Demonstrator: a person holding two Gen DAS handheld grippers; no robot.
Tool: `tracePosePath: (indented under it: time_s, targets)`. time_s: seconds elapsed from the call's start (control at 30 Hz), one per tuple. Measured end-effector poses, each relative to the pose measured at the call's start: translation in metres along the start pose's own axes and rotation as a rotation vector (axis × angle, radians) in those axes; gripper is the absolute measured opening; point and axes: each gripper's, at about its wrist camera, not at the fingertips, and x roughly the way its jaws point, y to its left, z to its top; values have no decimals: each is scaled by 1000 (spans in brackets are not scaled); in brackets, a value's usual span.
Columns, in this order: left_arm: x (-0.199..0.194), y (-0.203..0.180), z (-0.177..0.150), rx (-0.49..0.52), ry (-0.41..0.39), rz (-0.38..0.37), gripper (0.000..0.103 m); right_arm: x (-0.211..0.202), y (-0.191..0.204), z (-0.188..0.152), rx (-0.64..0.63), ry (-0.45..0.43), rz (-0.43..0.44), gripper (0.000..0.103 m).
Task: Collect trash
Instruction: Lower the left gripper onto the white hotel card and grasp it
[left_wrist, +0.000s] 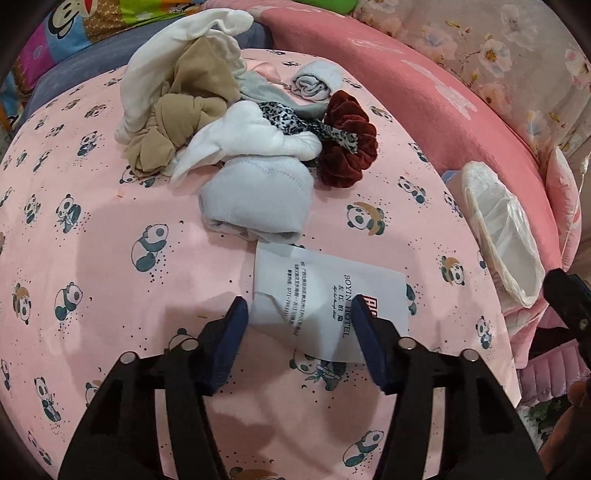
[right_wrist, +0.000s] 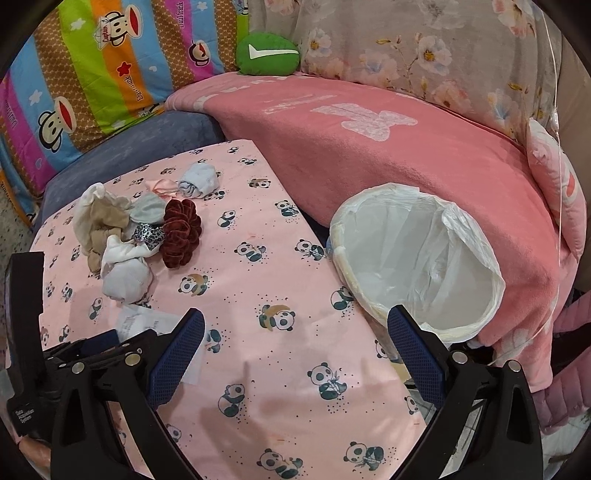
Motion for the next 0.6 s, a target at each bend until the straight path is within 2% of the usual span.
tracePosePath:
  time_s: [0.1, 0.13, 0.17, 0.4, 0.47, 0.6]
  targets:
    - [-6, 0, -1, 7, -5, -40, 33, 6, 10, 1, -8, 15, 27, 91]
    - [-9, -1, -1, 12, -9, -52, 22, 8, 13, 2, -11, 20, 37, 90]
    - [-12, -1, -1, 16, -10, -61, 19, 10, 18, 2, -17, 26, 50, 87]
    - [-47, 8, 5, 15, -76, -83, 14, 21, 46, 7, -52, 66, 139, 65]
    - [-58, 12, 11, 2, -103, -75, 5, 24, 54, 10, -57, 76, 169, 60]
    - [-80, 33, 22, -33, -156, -53, 5, 30, 74, 18, -69, 85, 221, 52]
